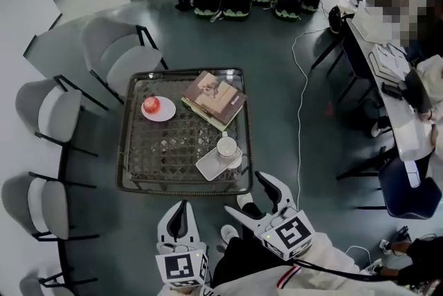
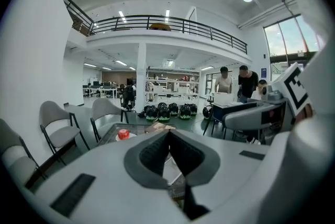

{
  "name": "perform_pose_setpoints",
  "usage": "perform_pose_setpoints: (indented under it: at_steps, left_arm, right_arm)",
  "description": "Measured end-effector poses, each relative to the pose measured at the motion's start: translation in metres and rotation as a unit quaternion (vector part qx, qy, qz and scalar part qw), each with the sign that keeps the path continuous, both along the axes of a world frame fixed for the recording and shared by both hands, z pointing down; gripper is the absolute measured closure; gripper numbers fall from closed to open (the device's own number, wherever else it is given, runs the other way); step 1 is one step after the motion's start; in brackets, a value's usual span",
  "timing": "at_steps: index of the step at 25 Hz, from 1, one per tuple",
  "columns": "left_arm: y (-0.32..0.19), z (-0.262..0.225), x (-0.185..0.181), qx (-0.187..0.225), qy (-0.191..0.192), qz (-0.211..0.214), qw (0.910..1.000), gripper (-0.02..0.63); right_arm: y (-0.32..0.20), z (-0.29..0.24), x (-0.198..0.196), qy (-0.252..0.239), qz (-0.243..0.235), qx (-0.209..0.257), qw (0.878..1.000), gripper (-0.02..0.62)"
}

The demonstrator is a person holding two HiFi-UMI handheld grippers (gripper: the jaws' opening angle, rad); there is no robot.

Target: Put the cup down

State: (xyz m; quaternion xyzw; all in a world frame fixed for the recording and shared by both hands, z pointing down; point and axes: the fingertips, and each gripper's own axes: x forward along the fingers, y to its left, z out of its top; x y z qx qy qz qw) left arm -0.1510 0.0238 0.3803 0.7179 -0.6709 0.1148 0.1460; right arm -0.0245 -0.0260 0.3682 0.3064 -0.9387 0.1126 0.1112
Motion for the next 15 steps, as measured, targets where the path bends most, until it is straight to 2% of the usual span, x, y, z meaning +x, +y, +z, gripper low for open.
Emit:
perform_pose_setpoints:
  at_steps: [2, 4, 6, 8, 10, 12, 15]
  left_arm:
    - [0.008, -0.007, 0.002, 0.005, -0.002, 0.005, 1.0, 0.597]
    - [0.015, -0.015, 0.005, 0.01, -0.003, 0.01, 0.9999, 0.597]
    - [0.022, -0.023, 0.007, 0.015, -0.003, 0.013, 0.9998, 0.595]
    - [0.028, -0.03, 0.01, 0.015, 0.001, 0.014, 0.9998, 0.597]
    - [0.032, -0.04, 0.015, 0.017, 0.007, 0.014, 0.9997, 0.596]
    - [0.034, -0.049, 0.022, 0.021, 0.008, 0.018, 0.9996, 0.596]
    - [0.034, -0.062, 0.034, 0.03, 0.01, 0.033, 0.9989, 0.595]
  right_arm:
    - [0.009, -0.011, -0.002, -0.002, -0.001, 0.006, 1.0, 0.163]
    - [0.016, -0.024, -0.001, -0.01, 0.01, 0.015, 1.0, 0.198]
    - [0.023, -0.038, 0.003, -0.023, 0.027, 0.018, 0.999, 0.199]
    - [0.029, -0.052, 0.007, -0.034, 0.044, 0.018, 0.998, 0.26]
    - [0.035, -0.064, 0.013, -0.033, 0.058, 0.021, 0.998, 0.282]
    - [0.039, -0.071, 0.017, -0.031, 0.07, 0.024, 0.997, 0.35]
    - [0.045, -0.077, 0.02, -0.028, 0.076, 0.024, 0.996, 0.39]
